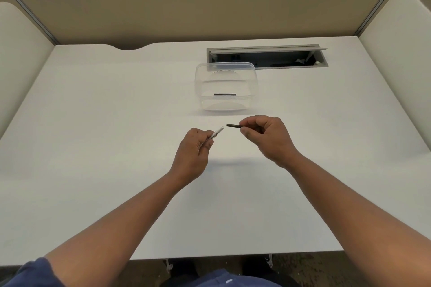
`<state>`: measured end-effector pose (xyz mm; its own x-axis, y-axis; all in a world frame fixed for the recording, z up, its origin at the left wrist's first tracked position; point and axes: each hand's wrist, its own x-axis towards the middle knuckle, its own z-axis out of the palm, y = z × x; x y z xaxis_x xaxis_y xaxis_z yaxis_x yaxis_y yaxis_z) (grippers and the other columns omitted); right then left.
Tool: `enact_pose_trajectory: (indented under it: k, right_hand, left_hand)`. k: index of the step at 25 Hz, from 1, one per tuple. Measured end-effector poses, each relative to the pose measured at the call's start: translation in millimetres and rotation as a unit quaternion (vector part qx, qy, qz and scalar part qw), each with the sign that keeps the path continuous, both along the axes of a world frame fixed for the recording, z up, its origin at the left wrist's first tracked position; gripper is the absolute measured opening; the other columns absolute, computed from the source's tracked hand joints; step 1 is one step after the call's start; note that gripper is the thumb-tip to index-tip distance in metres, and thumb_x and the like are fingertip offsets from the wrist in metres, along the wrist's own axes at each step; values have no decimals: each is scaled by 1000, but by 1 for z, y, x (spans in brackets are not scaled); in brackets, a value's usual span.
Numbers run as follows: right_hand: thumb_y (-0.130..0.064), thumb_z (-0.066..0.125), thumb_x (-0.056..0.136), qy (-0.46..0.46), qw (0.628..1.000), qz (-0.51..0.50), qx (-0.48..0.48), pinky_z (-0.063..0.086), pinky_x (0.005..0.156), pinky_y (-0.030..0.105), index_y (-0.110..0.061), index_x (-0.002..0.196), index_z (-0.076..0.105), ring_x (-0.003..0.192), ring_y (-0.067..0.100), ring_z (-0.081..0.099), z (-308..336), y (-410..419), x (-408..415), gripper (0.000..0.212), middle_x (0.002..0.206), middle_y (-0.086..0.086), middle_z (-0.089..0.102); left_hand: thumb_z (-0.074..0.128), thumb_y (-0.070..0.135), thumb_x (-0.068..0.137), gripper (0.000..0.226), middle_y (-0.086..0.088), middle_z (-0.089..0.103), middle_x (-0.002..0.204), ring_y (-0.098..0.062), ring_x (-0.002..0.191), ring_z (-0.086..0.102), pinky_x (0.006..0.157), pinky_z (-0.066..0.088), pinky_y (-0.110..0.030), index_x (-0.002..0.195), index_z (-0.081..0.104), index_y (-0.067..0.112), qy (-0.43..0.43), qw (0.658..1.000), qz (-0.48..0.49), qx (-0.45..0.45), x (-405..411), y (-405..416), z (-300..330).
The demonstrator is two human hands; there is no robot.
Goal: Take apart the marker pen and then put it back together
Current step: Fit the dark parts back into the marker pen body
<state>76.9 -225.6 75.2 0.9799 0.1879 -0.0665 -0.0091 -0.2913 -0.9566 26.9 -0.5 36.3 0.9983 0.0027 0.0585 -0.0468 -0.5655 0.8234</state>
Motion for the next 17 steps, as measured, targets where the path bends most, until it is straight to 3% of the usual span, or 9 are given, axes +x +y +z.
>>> enact_pose_trajectory:
  k: [8, 17]
  right_hand:
    - [-10, 73, 92, 12, 1000, 24, -3, 44, 59, 8, -22, 93, 78, 63, -4, 60, 4, -1, -2, 12, 70, -23, 71]
    - [-10, 72, 92, -2, 998, 33, -46, 45, 61, 10, -25, 91, 76, 63, -4, 60, 6, 0, -3, 16, 71, -24, 71]
  left_hand:
    - [53, 11, 101, 27, 15, 47, 94, -2, 91, 50, 74, 35, -4, 123, 68, 16, -11, 999, -13, 32, 1, 1, 7]
    - [54, 10, 101, 27, 16, 48, 95, -5, 92, 51, 78, 42, -17, 123, 69, 15, -11, 998, -22, 52, -2, 3, 12]
